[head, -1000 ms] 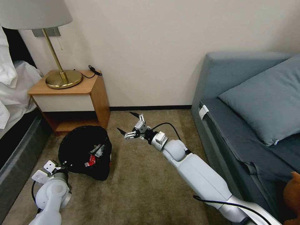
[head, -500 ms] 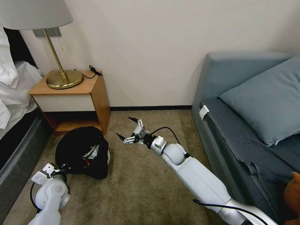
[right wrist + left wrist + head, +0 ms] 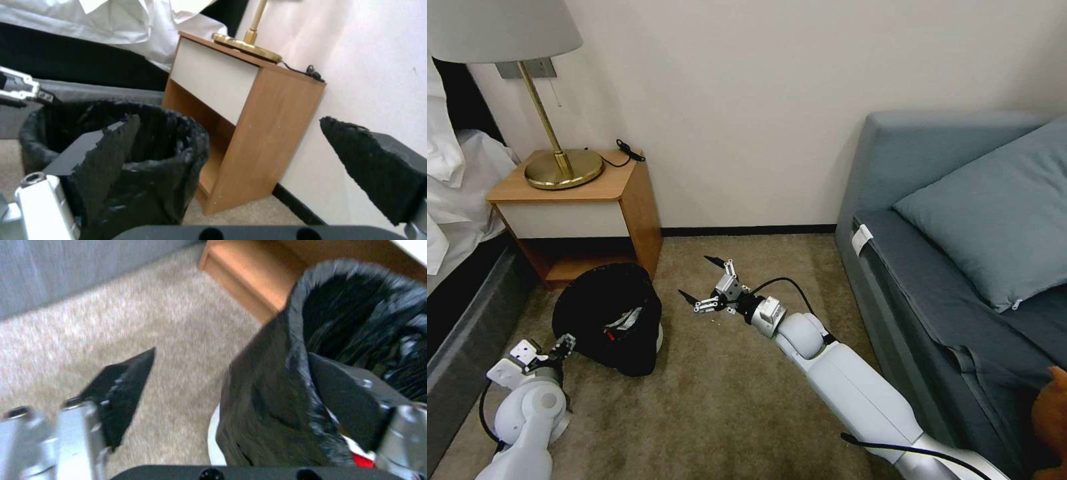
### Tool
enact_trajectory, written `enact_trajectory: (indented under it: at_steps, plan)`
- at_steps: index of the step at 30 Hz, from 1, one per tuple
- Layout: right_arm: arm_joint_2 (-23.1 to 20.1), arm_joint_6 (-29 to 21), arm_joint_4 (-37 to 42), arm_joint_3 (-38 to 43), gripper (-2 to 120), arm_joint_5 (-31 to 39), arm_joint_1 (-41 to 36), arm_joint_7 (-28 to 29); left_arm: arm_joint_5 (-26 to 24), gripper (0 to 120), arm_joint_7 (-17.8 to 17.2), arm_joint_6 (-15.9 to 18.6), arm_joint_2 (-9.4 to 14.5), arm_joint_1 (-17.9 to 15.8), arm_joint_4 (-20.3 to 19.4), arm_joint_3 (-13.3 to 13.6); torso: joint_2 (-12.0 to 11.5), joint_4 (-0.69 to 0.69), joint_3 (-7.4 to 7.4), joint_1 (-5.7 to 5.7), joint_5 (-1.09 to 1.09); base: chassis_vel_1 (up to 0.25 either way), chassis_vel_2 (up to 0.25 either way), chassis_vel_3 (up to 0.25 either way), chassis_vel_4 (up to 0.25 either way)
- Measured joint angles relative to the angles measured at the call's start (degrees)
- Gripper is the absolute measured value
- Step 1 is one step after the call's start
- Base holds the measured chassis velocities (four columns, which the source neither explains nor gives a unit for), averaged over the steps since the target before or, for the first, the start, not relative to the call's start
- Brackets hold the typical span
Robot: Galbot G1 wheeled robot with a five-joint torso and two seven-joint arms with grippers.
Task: Pick up the trash bin, then pick up the garbage on the floor and place it into the trash bin.
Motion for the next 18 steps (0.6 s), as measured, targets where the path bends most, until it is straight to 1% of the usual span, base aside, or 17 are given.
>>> enact_trajectory:
  at_steps: [1, 2, 3, 4, 5, 6, 8, 9, 10, 12, 13, 14, 15, 16, 17, 18]
  plan:
    - [0.0, 0.0, 0.0, 0.0, 100, 0.0, 0.0, 0.0, 0.0, 93, 0.0, 0.0, 0.0, 0.0, 0.0, 0.0, 0.0, 0.0, 0.0, 0.0, 0.0, 0.0, 0.0, 0.0, 0.0]
    - [0.02, -0.4, 0.35, 0.3, 100, 0.0, -0.45, 0.31, 1.51, 98, 0.43, -0.4, 0.12, 0.18, -0.39, -0.1, 0.0, 0.0, 0.0, 0.0, 0.01, 0.0, 0.0, 0.0, 0.0]
    - [0.01, -0.76, 0.61, 0.42, 100, 0.07, -0.74, 0.7, 3.15, 99, 1.0, -0.91, 0.16, 0.41, -0.53, -0.15, 0.0, 0.0, 0.0, 0.0, 0.01, 0.0, 0.0, 0.0, 0.0]
    - [0.01, -0.76, 0.61, 0.42, 100, 0.07, -0.74, 0.7, 3.15, 99, 1.0, -0.91, 0.16, 0.41, -0.53, -0.15, 0.0, 0.0, 0.0, 0.0, 0.01, 0.0, 0.0, 0.0, 0.0]
    - [-0.03, -1.27, 1.12, 0.52, 100, 0.29, -1.22, 1.36, 5.8, 100, 1.87, -1.66, 0.15, 0.73, -0.62, -0.22, 0.0, 0.0, 0.0, 0.0, 0.01, 0.0, 0.0, 0.0, 0.0]
    - [-0.03, -1.27, 1.12, 0.52, 100, 0.29, -1.22, 1.36, 5.8, 100, 1.87, -1.66, 0.15, 0.73, -0.62, -0.22, 0.0, 0.0, 0.0, 0.0, 0.01, 0.0, 0.0, 0.0, 0.0]
    - [-0.11, -2.31, 2.23, 0.81, 100, 0.94, -2.21, 2.76, 11.44, 100, 3.65, -3.14, 0.14, 1.64, -1.23, -0.3, 0.0, 0.0, 0.0, 0.0, 0.01, 0.0, 0.0, 0.0, 0.0]
    - [-0.11, -2.31, 2.23, 0.81, 100, 0.94, -2.21, 2.76, 11.44, 100, 3.65, -3.14, 0.14, 1.64, -1.23, -0.3, 0.0, 0.0, 0.0, 0.0, 0.01, 0.0, 0.0, 0.0, 0.0]
    - [-0.11, -2.6, 2.52, 0.88, 100, 1.19, -2.45, 3.18, 12.92, 100, 4.14, -3.47, 0.14, 1.93, -1.57, -0.31, 0.0, 0.0, 0.0, 0.0, 0.01, 0.0, 0.0, 0.0, 0.0]
    - [-0.05, -3.88, 3.56, 1.3, 100, 2.41, -3.4, 5.11, 18.32, 100, 6.21, -4.67, 0.29, 2.79, -2.93, -0.33, 0.0, 0.0, 0.0, 0.0, 0.01, 0.0, 0.0, 0.0, 0.0]
    - [-0.05, -3.88, 3.56, 1.3, 100, 2.41, -3.4, 5.11, 18.32, 100, 6.21, -4.67, 0.29, 2.79, -2.93, -0.33, 0.0, 0.0, 0.0, 0.0, 0.01, 0.0, 0.0, 0.0, 0.0]
    - [-0.03, -4.35, 3.86, 1.41, 100, 2.89, -3.7, 5.75, 20.0, 100, 7.04, -5.02, 0.43, 3.09, -3.42, -0.32, 0.0, 0.0, 0.0, 0.0, 0.01, 0.0, 0.0, 0.0, 0.0]
    - [-0.03, -5.28, 4.48, 1.74, 100, 3.83, -4.27, 6.96, 23.25, 100, 9.09, -5.76, 0.78, 3.84, -4.4, -0.3, 0.0, 0.0, 0.0, 0.0, 0.01, 0.0, 0.0, 0.0, 0.0]
    - [-0.02, -5.86, 4.84, 1.98, 100, 4.39, -4.61, 7.72, 25.03, 100, 10.36, -6.16, 0.99, 4.29, -4.96, -0.24, 0.0, 0.01, 0.0, 0.0, 0.01, 0.0, 0.0, 0.0, 0.0]
    - [-0.02, -5.86, 4.84, 1.98, 100, 4.39, -4.61, 7.72, 25.03, 100, 10.36, -6.16, 0.99, 4.29, -4.96, -0.24, 0.0, 0.01, 0.0, 0.0, 0.01, 0.0, 0.0, 0.0, 0.0]
    - [-0.01, -6.69, 5.29, 2.49, 100, 5.17, -5.17, 8.87, 28.42, 100, 12.98, -7.01, 1.39, 5.08, -6.01, -0.05, 0.0, 0.01, 0.0, 0.0, 0.01, 0.0, 0.0, 0.0, 0.0]
